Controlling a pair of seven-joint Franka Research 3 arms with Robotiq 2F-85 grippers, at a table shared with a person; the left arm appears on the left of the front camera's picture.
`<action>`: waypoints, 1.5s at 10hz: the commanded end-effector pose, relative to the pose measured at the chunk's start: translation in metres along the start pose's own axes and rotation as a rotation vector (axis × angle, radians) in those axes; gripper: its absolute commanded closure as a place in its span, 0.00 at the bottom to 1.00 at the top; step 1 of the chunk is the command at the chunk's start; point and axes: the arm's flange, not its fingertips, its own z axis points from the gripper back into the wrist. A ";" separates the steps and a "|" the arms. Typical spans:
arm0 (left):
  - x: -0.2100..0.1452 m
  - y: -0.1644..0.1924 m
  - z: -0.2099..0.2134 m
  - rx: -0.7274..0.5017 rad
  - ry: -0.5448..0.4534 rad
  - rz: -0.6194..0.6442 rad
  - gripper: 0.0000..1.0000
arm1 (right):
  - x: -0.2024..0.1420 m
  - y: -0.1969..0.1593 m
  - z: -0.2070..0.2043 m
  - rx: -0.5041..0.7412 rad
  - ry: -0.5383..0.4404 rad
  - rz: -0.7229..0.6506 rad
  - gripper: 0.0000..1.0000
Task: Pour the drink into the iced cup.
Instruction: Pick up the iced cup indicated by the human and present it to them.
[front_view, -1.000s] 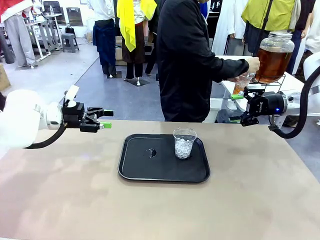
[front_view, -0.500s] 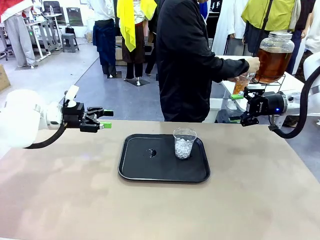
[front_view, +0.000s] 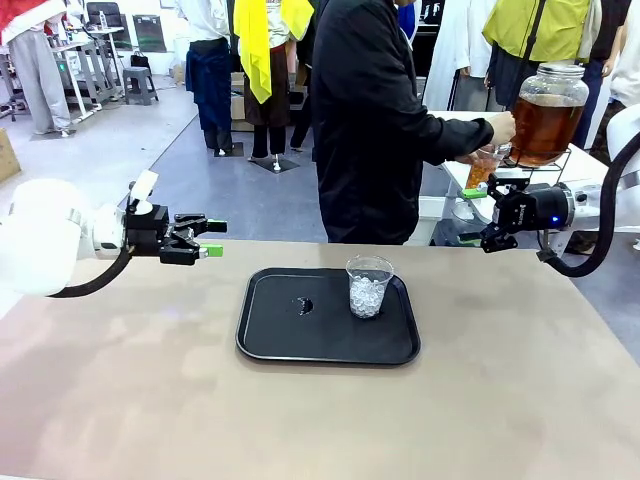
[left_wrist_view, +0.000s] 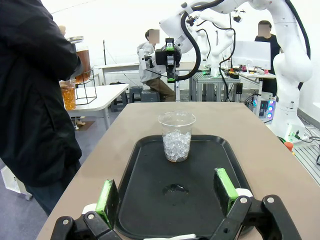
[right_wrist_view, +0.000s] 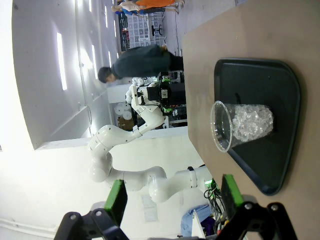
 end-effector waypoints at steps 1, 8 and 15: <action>0.002 0.000 -0.001 0.004 0.005 -0.003 0.00 | 0.001 0.002 0.000 -0.002 -0.002 0.004 0.00; 0.002 0.000 -0.001 0.004 0.005 -0.003 0.00 | 0.001 0.002 0.000 -0.002 -0.002 0.004 0.00; 0.002 0.000 -0.001 0.004 0.005 -0.003 0.00 | 0.001 0.002 0.000 -0.002 -0.002 0.004 0.00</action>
